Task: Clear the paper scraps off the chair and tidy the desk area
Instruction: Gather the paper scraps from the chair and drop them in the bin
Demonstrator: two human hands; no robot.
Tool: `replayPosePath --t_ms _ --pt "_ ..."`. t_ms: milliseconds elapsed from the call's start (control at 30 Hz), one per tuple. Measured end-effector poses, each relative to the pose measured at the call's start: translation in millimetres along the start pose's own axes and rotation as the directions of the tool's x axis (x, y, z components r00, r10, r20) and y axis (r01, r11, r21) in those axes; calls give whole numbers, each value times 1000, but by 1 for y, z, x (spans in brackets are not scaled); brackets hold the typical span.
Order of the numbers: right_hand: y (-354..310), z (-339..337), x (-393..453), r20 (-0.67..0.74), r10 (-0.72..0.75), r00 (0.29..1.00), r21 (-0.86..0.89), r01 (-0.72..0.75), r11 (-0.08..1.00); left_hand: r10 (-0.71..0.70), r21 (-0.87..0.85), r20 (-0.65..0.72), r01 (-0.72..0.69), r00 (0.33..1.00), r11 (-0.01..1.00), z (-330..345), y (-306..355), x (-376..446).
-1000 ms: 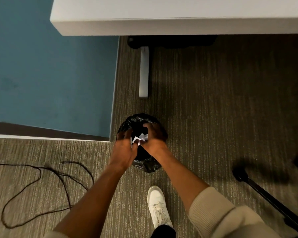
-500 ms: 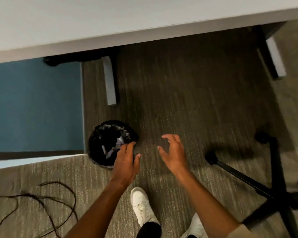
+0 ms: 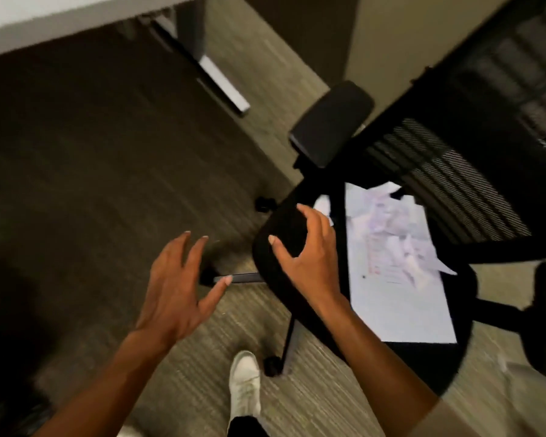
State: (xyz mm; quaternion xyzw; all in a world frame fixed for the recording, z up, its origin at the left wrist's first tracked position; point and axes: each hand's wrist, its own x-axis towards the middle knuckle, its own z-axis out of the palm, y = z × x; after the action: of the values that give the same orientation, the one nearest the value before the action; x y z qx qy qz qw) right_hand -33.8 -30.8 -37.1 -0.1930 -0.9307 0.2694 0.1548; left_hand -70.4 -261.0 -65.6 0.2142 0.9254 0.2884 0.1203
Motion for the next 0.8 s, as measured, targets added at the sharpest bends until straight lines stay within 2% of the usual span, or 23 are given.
replayPosePath --t_ms 67,167,233,333,433,600,800 --pt "40 -36 10 -98 69 993 -44 -74 996 103 14 44 -104 994 994 13 40 24" --pt "101 -78 16 -175 152 973 -142 -178 974 237 29 92 -240 967 970 37 90 55" --pt "140 -101 14 -191 252 949 -194 -288 938 303 48 118 -310 946 949 58 119 76" --pt "182 -117 5 -183 378 908 -269 -416 869 331 70 138 -343 933 937 83 149 103" --pt "213 -121 1 -137 471 872 -276 -490 827 359 109 177 -380 917 918 107 172 130" --pt "242 -112 12 -144 515 845 -255 -535 806 386 156 265 -435 883 887 140 204 162" --pt "252 -98 29 -188 356 915 -275 -397 876 458 169 283 -514 843 841 167 241 177"
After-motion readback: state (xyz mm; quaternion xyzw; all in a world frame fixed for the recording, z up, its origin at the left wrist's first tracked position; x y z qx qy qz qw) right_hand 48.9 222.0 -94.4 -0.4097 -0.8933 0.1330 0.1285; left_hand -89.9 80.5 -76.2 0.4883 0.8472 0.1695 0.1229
